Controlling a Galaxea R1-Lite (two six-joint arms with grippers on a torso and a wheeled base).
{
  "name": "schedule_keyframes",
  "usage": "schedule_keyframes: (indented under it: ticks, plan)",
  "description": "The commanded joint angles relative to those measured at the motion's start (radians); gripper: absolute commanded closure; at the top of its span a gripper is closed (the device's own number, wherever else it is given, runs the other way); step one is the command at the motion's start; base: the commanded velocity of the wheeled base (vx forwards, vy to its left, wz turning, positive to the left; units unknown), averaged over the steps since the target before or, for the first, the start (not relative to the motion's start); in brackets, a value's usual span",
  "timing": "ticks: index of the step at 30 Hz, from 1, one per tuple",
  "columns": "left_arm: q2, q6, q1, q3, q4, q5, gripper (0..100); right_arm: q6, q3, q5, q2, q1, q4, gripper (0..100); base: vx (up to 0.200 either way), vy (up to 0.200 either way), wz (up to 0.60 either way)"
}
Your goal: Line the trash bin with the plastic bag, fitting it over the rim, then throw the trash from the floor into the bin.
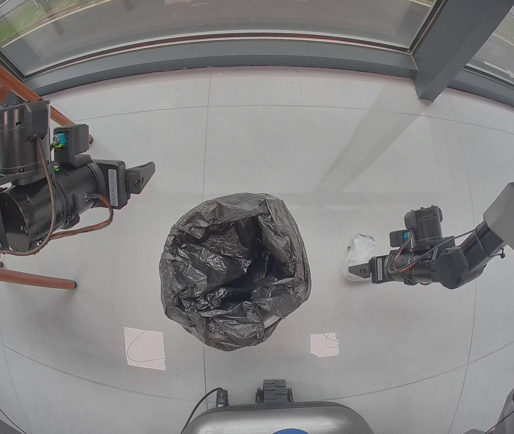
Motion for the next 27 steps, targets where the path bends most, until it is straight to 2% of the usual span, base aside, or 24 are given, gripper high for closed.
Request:
schedule_keyframes:
  ticks: [1,8,16,22,27]
  plan:
    - [-0.001,0.005,-0.002,-0.001,-0.001,-0.002,0,-0.029,-0.083,-0.006,0.103,-0.023,-0.004,0,0.000,0.000,0.00]
    - [-0.004,0.007,-0.004,-0.004,-0.001,-0.003,0,-0.089,-0.190,-0.009,0.164,-0.062,-0.003,0,0.000,0.000,0.00]
    - [-0.004,0.007,-0.004,-0.002,-0.001,-0.002,0,-0.135,-0.306,-0.007,0.239,-0.068,0.002,0,0.000,0.000,0.00]
    - [-0.004,0.007,-0.004,0.001,-0.001,0.000,0,-0.138,-0.339,-0.007,0.262,-0.068,0.011,0,0.000,0.000,0.00]
    - [-0.002,0.007,-0.001,0.002,0.000,0.000,0,-0.137,-0.337,-0.006,0.267,-0.039,0.013,0,0.000,0.000,0.00]
